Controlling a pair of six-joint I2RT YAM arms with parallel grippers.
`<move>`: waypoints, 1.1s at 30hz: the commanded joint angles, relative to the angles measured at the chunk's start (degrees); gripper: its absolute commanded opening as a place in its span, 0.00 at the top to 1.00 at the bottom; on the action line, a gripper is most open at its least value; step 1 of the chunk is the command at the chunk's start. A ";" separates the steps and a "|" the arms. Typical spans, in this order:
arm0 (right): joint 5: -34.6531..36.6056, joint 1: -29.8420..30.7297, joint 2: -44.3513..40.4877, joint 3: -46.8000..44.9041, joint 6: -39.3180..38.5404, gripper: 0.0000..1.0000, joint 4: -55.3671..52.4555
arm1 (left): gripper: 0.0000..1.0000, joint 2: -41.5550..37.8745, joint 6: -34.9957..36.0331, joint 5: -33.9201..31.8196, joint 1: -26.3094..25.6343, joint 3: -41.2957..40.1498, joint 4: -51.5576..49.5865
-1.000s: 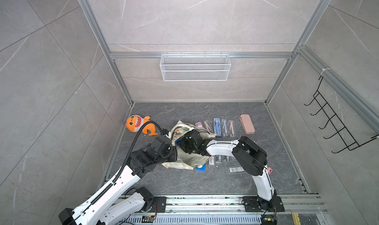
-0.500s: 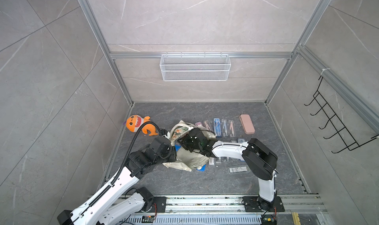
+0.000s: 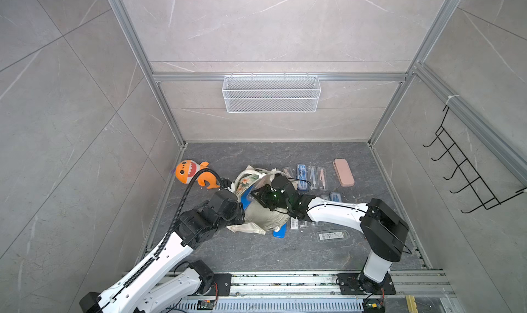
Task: Take out the compass set from the canvas bag
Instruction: Pick up the compass set from the canvas bag, then place the compass set at the center of the board.
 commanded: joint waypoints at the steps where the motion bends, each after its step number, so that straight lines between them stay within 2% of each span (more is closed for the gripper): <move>1: -1.54 -0.06 -6.04 -1.52 -4.14 0.91 -2.75 | 1.00 -0.28 -0.92 -4.22 -0.10 1.35 -1.26; 9: -9.14 -0.02 -18.18 -5.72 -13.35 0.91 -12.93 | 1.00 0.07 -1.34 -8.00 -0.10 2.08 -2.65; 16: -11.84 -0.06 -29.47 -7.48 -23.56 0.91 -26.50 | 1.00 0.77 -1.84 -11.67 0.10 3.03 -5.49; 20: -10.59 -0.38 -35.07 -10.10 -24.55 0.91 -31.10 | 1.00 0.71 -2.29 -13.54 0.98 3.86 -7.70; 23: -9.82 -0.83 -38.06 -12.96 -23.92 0.92 -31.64 | 1.00 0.35 -2.99 -13.80 3.59 4.95 -10.96; 28: -9.63 -1.73 -39.42 -17.85 -23.61 0.91 -31.27 | 1.00 -1.67 -2.20 -10.45 9.69 4.98 -13.18; 33: -11.17 -2.02 -34.40 -19.94 -24.24 0.91 -27.99 | 1.00 -2.78 -2.11 -6.01 13.83 4.64 -14.08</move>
